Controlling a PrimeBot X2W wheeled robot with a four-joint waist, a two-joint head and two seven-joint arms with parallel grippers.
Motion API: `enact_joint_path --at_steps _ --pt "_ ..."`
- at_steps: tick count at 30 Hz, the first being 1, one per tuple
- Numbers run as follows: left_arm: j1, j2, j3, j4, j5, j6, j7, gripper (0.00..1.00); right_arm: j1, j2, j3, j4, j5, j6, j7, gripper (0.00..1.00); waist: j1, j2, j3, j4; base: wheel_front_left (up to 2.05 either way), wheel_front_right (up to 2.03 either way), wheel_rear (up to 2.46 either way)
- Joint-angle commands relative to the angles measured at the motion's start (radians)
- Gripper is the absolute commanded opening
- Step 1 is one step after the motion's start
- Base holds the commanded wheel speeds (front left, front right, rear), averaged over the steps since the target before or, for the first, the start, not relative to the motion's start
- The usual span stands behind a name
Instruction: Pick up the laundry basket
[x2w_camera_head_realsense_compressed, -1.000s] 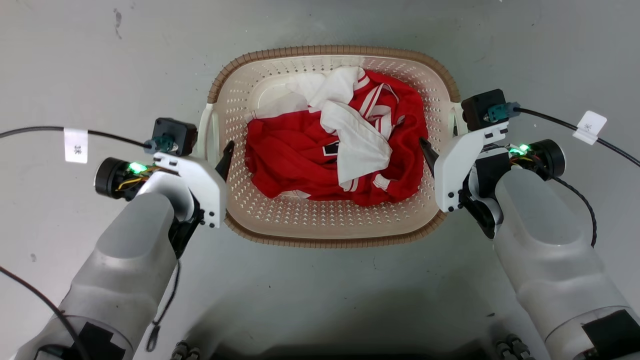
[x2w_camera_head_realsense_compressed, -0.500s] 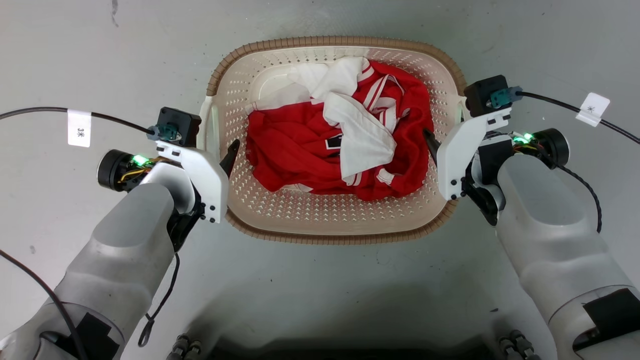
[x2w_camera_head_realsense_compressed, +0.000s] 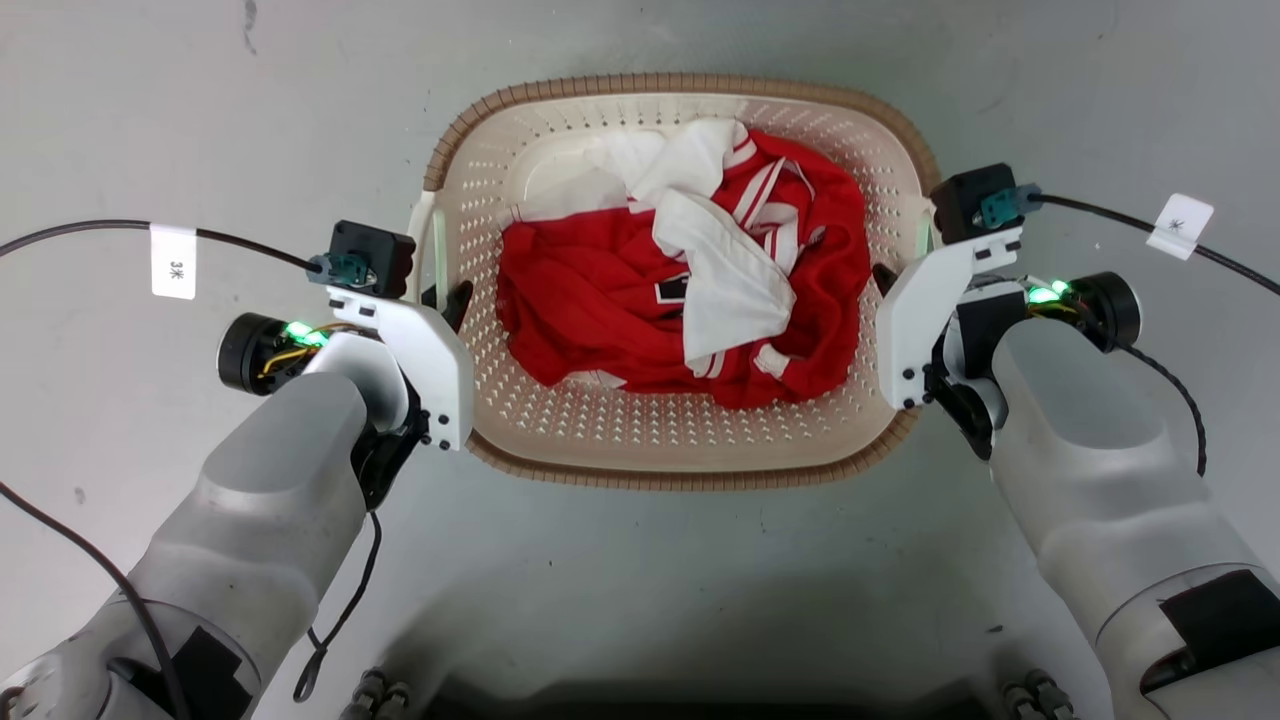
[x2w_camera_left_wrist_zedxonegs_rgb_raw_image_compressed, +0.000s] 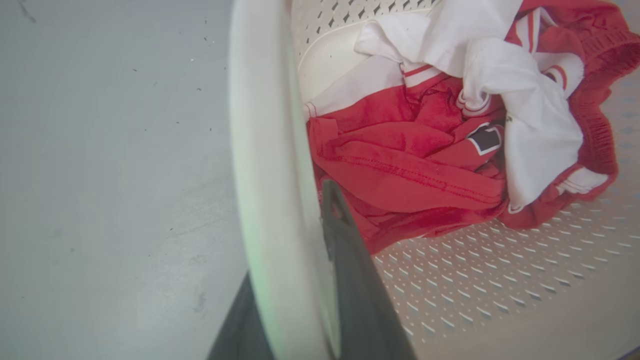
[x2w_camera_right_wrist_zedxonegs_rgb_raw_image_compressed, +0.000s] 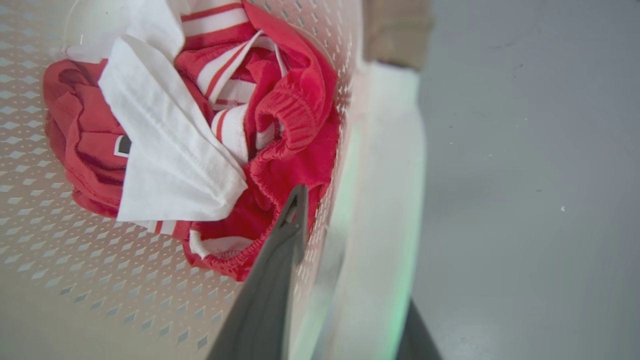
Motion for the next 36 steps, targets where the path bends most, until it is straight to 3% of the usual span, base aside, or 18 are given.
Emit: enact_joint_path --at_steps 1,6,14,24,31,36 --pt "-0.004 0.01 -0.012 -0.002 -0.007 0.001 0.001 0.0 -0.013 -0.005 0.004 0.01 -0.015 0.003 -0.002 0.0 -0.0001 0.0 -0.01 0.0 0.0 0.0 0.0" --pt "0.015 0.034 -0.067 -0.032 -0.062 0.001 0.042 0.0 -0.017 -0.006 0.004 0.047 -0.043 0.002 0.045 0.0 -0.0001 0.0 -0.066 -0.004 0.0 0.0 0.0" --pt "0.061 0.087 -0.154 -0.105 -0.195 0.001 0.182 0.0 0.034 -0.009 0.064 0.063 -0.019 0.001 0.228 0.0 -0.0001 0.0 -0.257 -0.011 0.0 0.0 0.0" --pt "0.112 0.155 -0.241 -0.193 -0.348 0.0 0.381 0.0 0.111 -0.01 0.168 0.032 0.107 0.001 0.481 0.0 -0.0001 0.0 -0.527 -0.009 0.0 0.0 0.0" --pt "0.164 0.182 -0.266 -0.238 -0.417 -0.001 0.449 0.0 0.168 -0.01 0.222 0.005 0.193 0.001 0.592 0.0 -0.0001 0.0 -0.696 -0.003 0.0 0.0 0.0" --pt "0.225 0.192 -0.285 -0.247 -0.457 -0.001 0.559 0.0 0.21 -0.01 0.253 -0.003 0.239 0.001 0.646 0.0 -0.0001 0.0 -0.796 0.004 0.0 0.0 0.0"
